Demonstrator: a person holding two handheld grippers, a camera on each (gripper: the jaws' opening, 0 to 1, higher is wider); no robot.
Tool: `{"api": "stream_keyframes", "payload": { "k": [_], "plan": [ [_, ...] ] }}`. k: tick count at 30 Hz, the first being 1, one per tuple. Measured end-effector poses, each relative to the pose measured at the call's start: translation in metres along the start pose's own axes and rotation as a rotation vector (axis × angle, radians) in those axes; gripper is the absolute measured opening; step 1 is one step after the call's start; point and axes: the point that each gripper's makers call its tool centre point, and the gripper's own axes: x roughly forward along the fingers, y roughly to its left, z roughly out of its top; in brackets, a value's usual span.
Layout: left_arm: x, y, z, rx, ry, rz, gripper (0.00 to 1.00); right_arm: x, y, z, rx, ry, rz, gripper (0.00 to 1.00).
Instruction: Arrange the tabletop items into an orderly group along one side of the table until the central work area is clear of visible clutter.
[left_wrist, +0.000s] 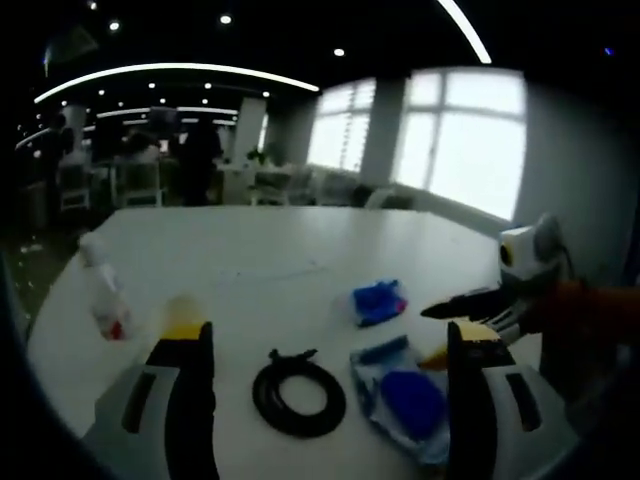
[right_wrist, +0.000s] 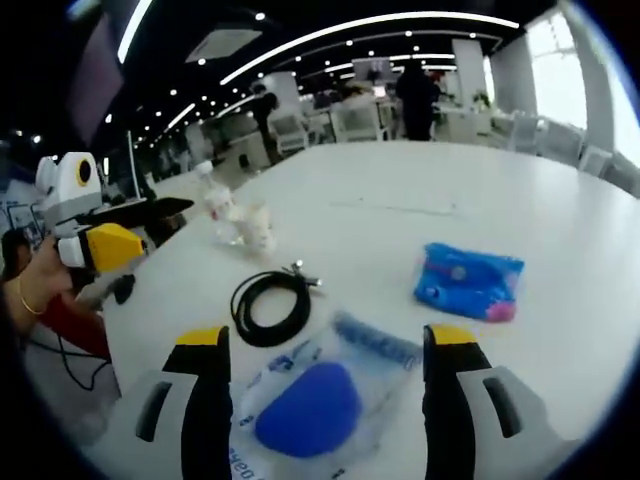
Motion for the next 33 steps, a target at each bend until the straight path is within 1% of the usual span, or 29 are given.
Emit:
{"api": "stream_keyframes", "payload": {
  "k": [2, 4, 9, 12, 16, 20, 23, 29, 32, 33],
  "plan": [
    [-0.006, 0.002, -0.003, 0.014, 0.017, 0.004, 0.94, 0.003, 0.005, 0.002, -0.014, 0.003, 0.014, 0.78],
    [-0.013, 0.003, -0.008, 0.024, 0.048, 0.004, 0.94, 0.005, 0.01, 0.004, -0.031, -0.003, 0.029, 0.77],
    [-0.029, 0.007, -0.01, 0.034, 0.039, 0.01, 0.96, 0.013, 0.018, 0.01, -0.055, -0.008, 0.058, 0.77],
    [-0.038, 0.011, -0.014, 0.042, 0.048, 0.021, 0.96, 0.016, 0.02, 0.018, -0.062, -0.022, 0.067, 0.77],
    [-0.05, 0.013, -0.021, 0.072, 0.063, 0.035, 0.98, 0.021, 0.023, 0.027, -0.078, -0.035, 0.081, 0.78],
    [-0.057, 0.012, -0.025, 0.069, 0.07, 0.018, 0.98, 0.031, 0.027, 0.034, -0.093, -0.03, 0.102, 0.78],
    [-0.06, 0.013, -0.031, 0.066, 0.076, 0.009, 0.98, 0.039, 0.029, 0.034, -0.128, -0.015, 0.109, 0.78],
    [-0.068, 0.019, -0.041, 0.064, 0.101, 0.023, 0.99, 0.057, 0.032, 0.033, -0.164, 0.016, 0.153, 0.78],
    [-0.071, 0.021, -0.043, 0.04, 0.103, 0.034, 0.99, 0.067, 0.032, 0.032, -0.206, 0.028, 0.159, 0.76],
    [-0.071, 0.022, -0.043, 0.038, 0.101, 0.036, 0.99, 0.071, 0.031, 0.031, -0.235, 0.033, 0.159, 0.74]
  ]
}}
